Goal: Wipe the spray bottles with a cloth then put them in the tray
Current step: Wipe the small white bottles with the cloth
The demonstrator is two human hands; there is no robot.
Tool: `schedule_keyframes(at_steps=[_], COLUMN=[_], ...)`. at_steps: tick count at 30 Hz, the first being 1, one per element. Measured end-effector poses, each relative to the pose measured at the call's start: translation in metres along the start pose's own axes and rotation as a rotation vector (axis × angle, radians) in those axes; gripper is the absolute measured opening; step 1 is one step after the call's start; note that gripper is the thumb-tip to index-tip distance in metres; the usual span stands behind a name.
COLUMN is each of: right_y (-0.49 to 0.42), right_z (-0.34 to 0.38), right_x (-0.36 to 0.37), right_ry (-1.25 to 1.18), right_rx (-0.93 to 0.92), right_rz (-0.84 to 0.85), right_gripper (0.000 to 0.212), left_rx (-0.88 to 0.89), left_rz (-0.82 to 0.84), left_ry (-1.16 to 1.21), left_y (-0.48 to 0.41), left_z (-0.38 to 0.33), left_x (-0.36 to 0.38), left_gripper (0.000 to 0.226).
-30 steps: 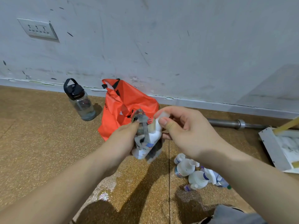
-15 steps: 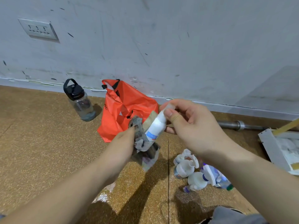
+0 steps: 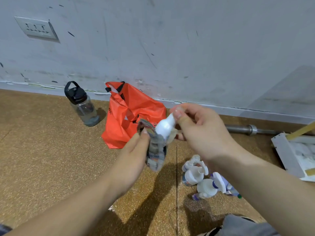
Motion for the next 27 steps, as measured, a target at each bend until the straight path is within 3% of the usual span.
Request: schedule_keyframes(at_steps=[3,7,11,17,20,24,27], right_y=[-0.003,-0.002,-0.004,-0.009,-0.010,-0.004,0.000], right_z=[-0.011,-0.014,-0.011,-0.004,-0.009,-0.022,-0.021], right_x=[-0.005,0.003,0.005,-0.006,-0.008,0.007,0.012], right_ry=[-0.115,-0.066,-0.021,0.106,0.111,0.042,0.065], right_rx=[0.119,0.126,0.095,-0.003,0.039,0.138,0.160], right_rz=[-0.062,-0.027,0.040,0.005,0.014,0.090,0.123], right_gripper=[0.019,0.018,0.016,0.033,0.047,0.054,0.047], left_rx=[-0.416,-0.455,-0.422,-0.027,0.203,0.649,0.740], left_rz=[0.000,-0.048,-0.107,-0.231,-0.245,0.100,0.211], left_ry=[0.416,0.502,0.339,-0.321,-0.397,-0.738,-0.832], left_y=[0.007,0.005,0.002,-0.006,-0.008,0.016,0.021], left_z=[0.024,0.024,0.025,0.000,-0.017,-0.044,-0.041], left_x=[0.015,0.014,0.005,-0.026,-0.032,0.010,0.028], left_gripper=[0.058,0.056,0.057,0.055,0.054,0.026,0.042])
Point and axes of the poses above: each hand's wrist, its own y-axis away from the middle knuckle, its own x-axis out of the palm, z = x × y, the point moved 7 cm from there along -y, towards the middle knuckle, and after that the axes turned 14 degrees about y, right-handed, at the moved point
